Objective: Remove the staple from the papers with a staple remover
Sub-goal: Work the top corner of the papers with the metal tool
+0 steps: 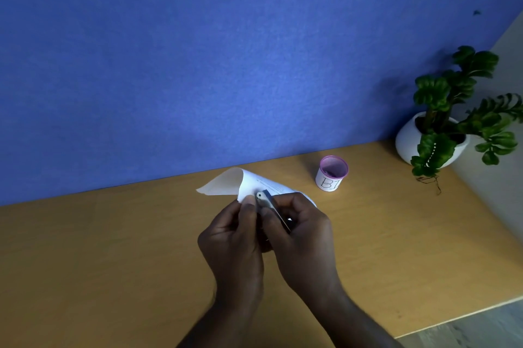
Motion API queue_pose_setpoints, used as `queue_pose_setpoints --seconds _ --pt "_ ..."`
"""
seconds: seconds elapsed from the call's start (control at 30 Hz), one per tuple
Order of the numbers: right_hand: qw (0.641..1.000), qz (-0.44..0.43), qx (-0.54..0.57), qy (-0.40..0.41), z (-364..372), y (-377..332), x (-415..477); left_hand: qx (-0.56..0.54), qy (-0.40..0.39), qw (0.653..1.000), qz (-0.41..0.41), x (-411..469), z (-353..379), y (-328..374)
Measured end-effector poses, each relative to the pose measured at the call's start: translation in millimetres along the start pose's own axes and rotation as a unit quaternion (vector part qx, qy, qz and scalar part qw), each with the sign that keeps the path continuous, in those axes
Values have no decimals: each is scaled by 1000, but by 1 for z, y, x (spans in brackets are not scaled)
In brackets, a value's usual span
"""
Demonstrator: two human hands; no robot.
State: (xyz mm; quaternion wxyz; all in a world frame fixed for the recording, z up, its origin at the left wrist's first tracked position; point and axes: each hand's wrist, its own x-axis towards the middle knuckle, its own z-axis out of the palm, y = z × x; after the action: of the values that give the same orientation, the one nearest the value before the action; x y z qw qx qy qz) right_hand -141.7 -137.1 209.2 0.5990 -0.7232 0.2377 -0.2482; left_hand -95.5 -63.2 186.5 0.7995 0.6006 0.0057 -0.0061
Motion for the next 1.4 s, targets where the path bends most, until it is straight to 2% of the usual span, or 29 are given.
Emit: queue_pose_setpoints --seconds 0.2,0.43,0.7,0.93,1.1,1.27,1.4 --pt "998 -27 -60 20 -1 -2 2 37 1 999 15 1 0 1" --pt "998 -19 -60 24 1 0 5 52 3 999 14 3 4 2" --pt "996 59 65 -1 7 4 0 19 10 999 -35 3 3 1" --pt "971 124 205 -17 13 2 -2 19 18 998 -54 1 4 1" --pt "943 173 284 -15 9 -2 1 -36 9 996 -76 1 6 -2" --pt "934 186 305 -30 4 -6 2 -22 12 998 -61 4 4 -3" --pt "954 142 262 -22 -2 -6 2 8 3 1000 -29 4 2 -3"
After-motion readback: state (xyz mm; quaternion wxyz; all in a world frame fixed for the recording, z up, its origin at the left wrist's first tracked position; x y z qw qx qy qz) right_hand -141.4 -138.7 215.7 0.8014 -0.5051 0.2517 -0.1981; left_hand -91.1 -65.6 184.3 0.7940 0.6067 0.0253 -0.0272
